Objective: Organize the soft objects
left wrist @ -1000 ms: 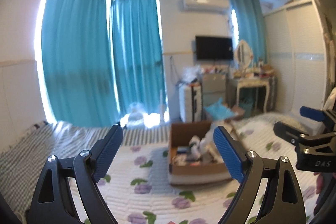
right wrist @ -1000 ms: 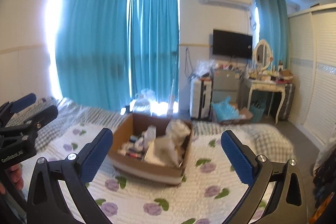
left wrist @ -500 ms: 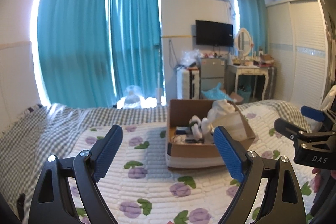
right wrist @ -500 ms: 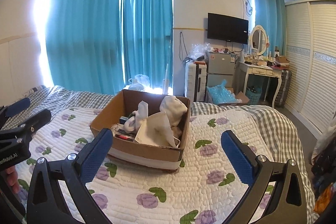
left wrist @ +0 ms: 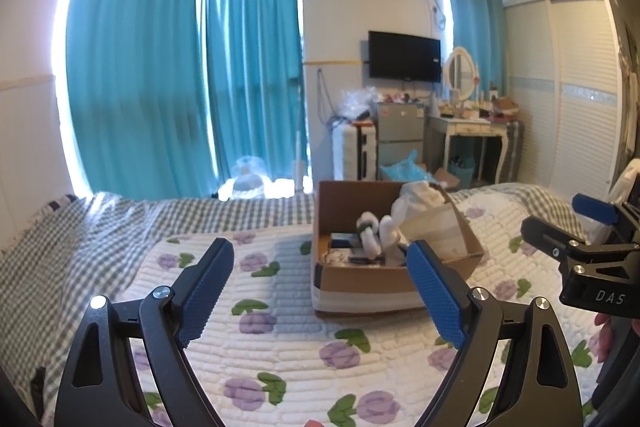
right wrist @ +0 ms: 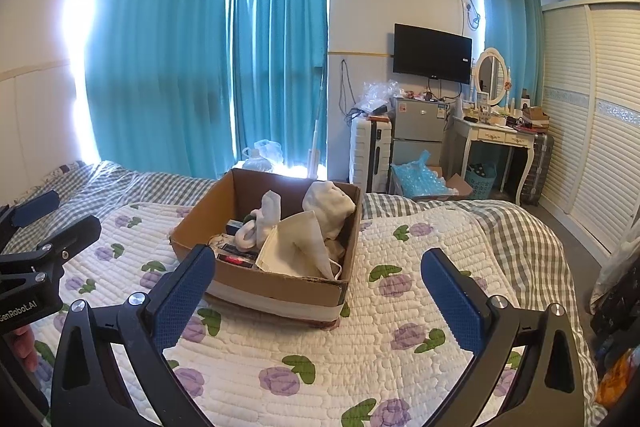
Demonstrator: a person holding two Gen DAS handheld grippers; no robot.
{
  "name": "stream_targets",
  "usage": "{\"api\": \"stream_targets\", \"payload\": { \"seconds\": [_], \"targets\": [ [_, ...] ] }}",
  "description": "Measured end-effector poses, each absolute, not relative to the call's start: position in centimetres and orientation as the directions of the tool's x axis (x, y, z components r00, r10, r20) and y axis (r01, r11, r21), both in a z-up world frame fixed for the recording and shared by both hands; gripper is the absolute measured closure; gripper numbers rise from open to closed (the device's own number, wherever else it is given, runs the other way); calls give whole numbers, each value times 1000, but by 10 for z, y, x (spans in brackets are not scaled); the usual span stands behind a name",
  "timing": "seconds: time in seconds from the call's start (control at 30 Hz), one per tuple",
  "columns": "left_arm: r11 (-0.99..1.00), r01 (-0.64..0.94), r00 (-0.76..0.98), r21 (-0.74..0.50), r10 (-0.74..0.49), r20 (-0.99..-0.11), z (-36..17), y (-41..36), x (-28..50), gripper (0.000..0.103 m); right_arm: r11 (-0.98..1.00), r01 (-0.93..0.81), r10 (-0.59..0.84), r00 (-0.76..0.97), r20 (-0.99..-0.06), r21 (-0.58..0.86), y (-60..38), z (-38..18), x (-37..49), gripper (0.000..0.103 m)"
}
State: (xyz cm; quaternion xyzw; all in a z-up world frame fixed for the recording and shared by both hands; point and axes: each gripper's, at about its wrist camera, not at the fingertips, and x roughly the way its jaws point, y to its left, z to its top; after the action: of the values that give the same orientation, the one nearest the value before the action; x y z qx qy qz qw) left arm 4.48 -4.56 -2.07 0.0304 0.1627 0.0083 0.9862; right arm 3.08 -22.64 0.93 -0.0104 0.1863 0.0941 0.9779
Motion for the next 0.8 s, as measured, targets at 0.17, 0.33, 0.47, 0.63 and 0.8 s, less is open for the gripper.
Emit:
{"api": "stream_targets", "payload": {
  "seconds": [0.17, 0.33, 0.47, 0.63, 0.8],
  "targets": [
    [998, 1, 945, 57, 18, -326, -21, -44, 45, 13, 982, -187, 180, 913, -366, 16, -227, 9, 31, 0],
    [999, 3, 946, 49, 13, -324, -20, -44, 44, 13, 983, -184, 177, 914, -364, 17, -227, 9, 30, 0],
    [998, 5, 946, 56, 14, -323, -21, -45, 43, 13, 983, -183, 178, 913, -367, 22, -226, 9, 30, 0],
    [999, 8, 943, 45, 7, -332, -21, -45, 43, 13, 983, -181, 176, 911, -372, 23, -225, 10, 31, 0],
    [999, 2, 945, 45, 13, -328, -21, -44, 43, 13, 981, -187, 192, 905, -381, 50, -226, 9, 33, 0]
  ]
}}
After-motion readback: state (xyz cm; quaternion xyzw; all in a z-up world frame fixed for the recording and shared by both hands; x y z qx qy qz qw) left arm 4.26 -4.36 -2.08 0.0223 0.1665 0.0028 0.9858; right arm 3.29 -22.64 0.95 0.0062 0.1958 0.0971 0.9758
